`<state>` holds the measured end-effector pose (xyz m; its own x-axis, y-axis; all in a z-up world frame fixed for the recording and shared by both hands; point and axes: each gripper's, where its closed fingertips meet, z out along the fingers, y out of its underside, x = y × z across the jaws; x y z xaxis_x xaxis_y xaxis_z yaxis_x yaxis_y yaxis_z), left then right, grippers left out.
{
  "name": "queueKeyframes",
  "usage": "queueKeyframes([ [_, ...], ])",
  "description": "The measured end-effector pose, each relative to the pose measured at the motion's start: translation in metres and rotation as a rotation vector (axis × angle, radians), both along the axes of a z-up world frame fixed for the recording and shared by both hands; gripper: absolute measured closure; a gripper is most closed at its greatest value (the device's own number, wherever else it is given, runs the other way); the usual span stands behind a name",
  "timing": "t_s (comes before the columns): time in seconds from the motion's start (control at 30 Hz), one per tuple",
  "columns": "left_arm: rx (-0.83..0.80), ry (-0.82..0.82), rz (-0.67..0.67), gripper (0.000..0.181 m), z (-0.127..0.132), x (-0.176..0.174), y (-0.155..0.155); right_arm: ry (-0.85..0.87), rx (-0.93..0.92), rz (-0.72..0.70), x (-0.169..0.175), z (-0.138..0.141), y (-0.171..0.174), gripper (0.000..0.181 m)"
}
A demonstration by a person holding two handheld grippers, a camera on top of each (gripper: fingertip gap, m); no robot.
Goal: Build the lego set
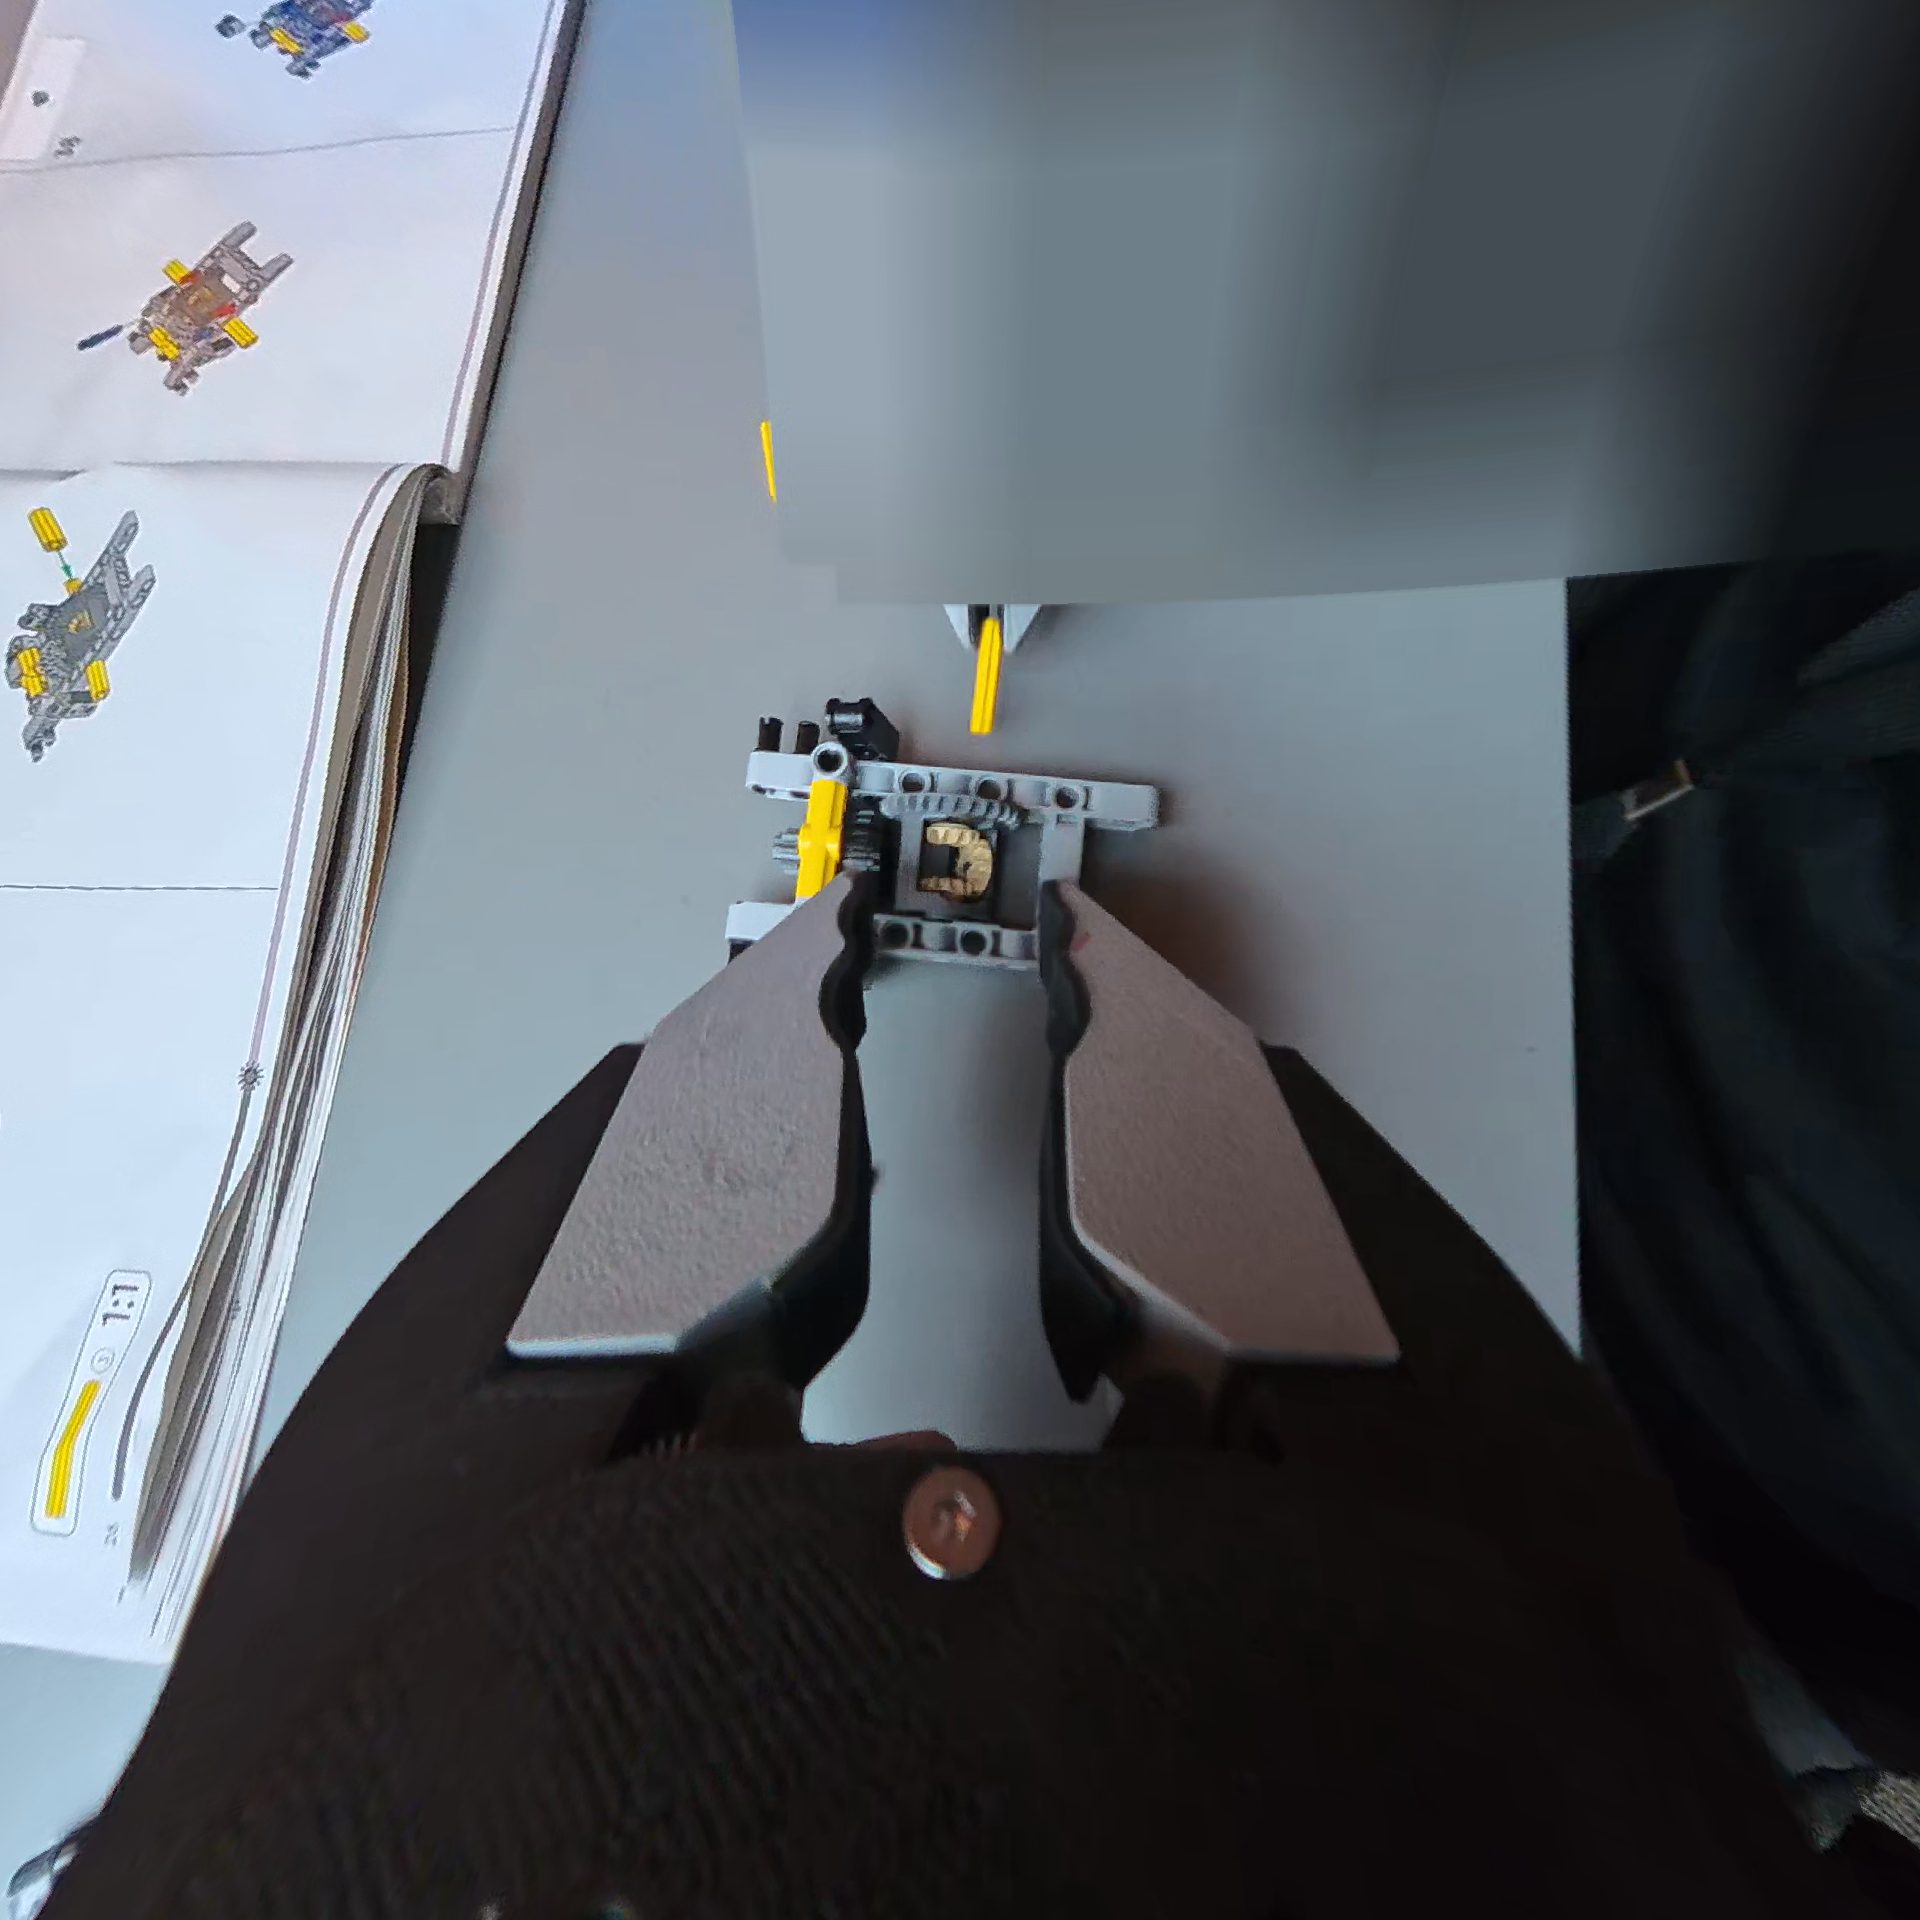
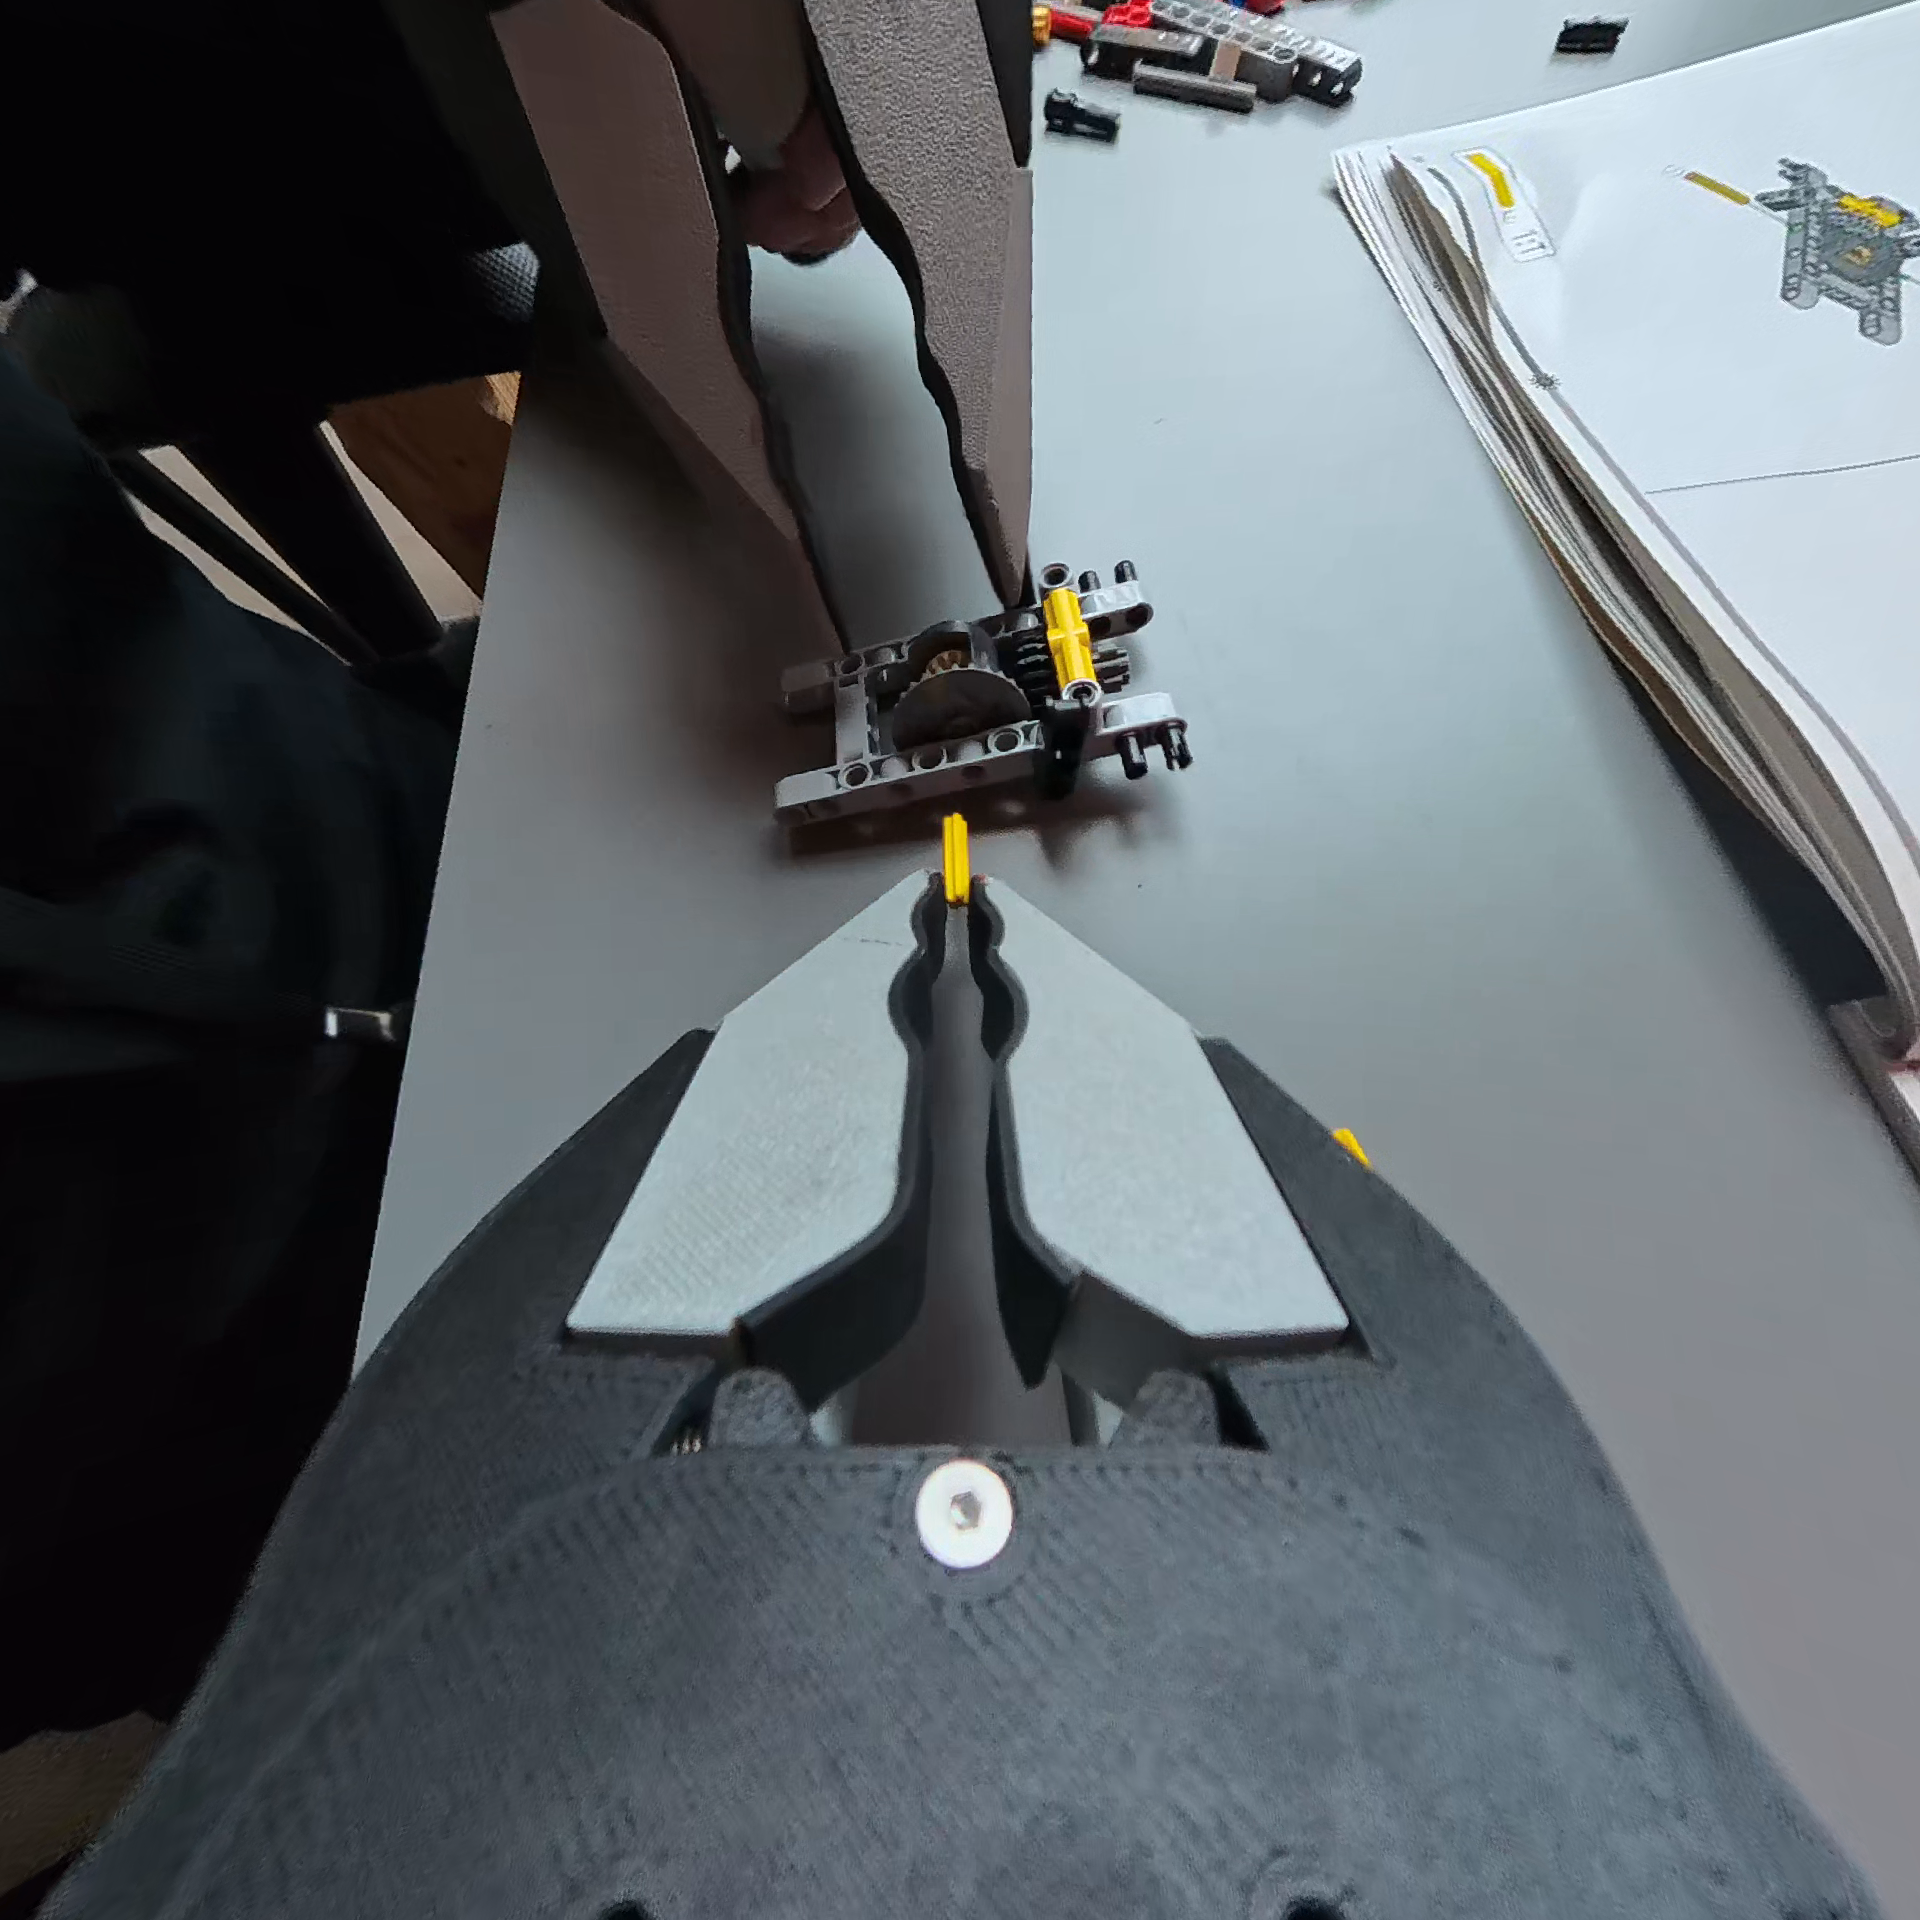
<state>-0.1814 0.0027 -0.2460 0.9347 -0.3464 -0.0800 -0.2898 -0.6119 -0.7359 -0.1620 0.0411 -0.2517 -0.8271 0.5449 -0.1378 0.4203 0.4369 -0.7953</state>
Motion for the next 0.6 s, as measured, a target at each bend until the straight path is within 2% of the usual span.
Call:
queueKeyframes([
  [0.2, 0.005, -0.001, -0.006, 0.152, -0.0027, -0.0026, -0.0056, -0.053, -0.086, -0.037, -0.0011, 0.0063, 0.0082, 0.18],
  [0.6, -0.012, 0.011, 0.012, 0.152, -0.0025, -0.0036, -0.0085, -0.085, -0.072, -0.044, 0.0017, 0.0014, 0.0081, 0.181],
])
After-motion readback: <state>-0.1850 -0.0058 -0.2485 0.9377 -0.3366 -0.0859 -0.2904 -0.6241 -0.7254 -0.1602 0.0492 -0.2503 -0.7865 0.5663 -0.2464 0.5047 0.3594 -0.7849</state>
